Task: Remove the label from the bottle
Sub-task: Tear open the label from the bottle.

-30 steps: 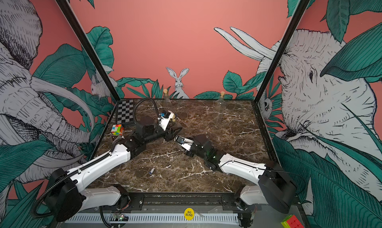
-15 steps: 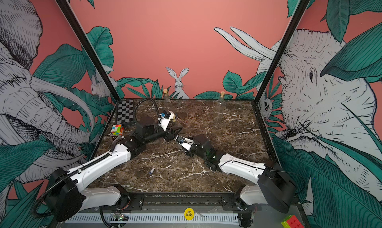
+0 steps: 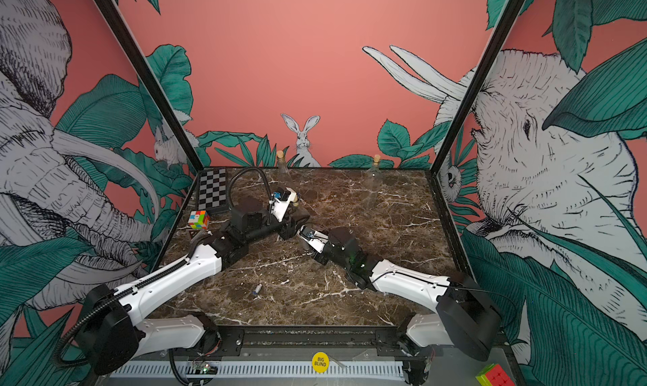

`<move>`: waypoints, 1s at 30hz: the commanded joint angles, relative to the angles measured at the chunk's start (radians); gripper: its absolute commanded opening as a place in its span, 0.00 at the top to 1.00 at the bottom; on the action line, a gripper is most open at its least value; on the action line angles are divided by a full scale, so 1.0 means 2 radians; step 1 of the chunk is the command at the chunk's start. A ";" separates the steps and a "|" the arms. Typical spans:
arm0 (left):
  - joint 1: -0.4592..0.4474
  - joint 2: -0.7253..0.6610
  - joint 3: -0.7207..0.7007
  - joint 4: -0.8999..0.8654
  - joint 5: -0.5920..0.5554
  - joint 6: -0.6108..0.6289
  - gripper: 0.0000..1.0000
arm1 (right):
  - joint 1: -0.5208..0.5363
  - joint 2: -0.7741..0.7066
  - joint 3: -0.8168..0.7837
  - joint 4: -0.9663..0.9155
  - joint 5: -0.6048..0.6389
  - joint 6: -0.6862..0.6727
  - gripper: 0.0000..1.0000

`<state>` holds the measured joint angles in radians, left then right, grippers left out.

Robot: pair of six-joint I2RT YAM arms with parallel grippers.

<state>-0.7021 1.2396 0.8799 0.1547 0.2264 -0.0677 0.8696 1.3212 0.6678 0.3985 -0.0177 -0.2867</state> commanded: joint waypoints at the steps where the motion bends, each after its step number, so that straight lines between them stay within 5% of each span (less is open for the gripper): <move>1: -0.022 -0.025 0.012 0.035 0.058 -0.025 1.00 | -0.005 0.000 0.004 0.064 0.012 0.016 0.76; 30: -0.042 -0.027 0.017 0.043 0.054 -0.038 1.00 | -0.011 -0.008 0.011 0.049 0.007 0.024 0.99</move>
<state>-0.7254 1.2354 0.8799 0.1627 0.1898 -0.0700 0.8539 1.3151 0.6678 0.4099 -0.0067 -0.2462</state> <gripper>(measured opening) 0.577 0.048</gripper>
